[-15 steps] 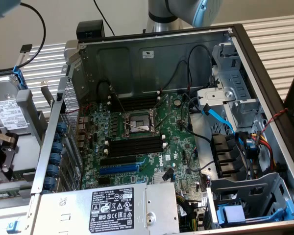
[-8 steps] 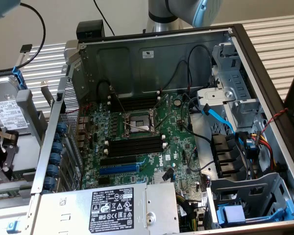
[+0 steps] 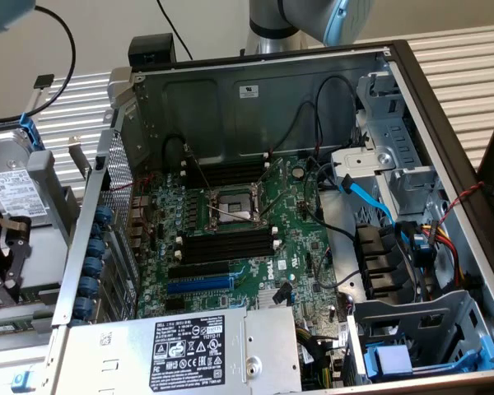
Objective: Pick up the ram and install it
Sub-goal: 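Pick up the ram and move it above insertion slot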
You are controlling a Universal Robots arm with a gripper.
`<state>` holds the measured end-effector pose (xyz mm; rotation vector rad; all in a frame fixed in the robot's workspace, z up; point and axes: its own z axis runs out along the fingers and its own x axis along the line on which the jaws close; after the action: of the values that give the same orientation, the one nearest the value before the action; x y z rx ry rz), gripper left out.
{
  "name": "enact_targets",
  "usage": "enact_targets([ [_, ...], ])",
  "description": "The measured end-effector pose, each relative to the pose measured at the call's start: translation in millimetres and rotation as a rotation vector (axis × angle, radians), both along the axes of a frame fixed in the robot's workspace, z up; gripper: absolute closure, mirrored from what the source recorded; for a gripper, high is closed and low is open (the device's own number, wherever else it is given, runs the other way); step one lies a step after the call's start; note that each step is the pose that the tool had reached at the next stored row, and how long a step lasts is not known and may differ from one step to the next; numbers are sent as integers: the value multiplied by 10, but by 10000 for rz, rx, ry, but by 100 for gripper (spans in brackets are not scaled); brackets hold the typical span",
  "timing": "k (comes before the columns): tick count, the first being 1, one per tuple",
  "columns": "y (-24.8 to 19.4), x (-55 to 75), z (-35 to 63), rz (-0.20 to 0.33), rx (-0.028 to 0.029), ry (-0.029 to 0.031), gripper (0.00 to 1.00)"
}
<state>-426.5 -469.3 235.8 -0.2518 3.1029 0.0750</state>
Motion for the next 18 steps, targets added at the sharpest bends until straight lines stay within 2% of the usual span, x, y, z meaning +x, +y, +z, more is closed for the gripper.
enact_targets([
  [7,0,0,-8,1136,-15,8,89],
  [12,0,0,-13,1936,-66,56,89],
  [18,0,0,-20,2856,-138,142,89],
])
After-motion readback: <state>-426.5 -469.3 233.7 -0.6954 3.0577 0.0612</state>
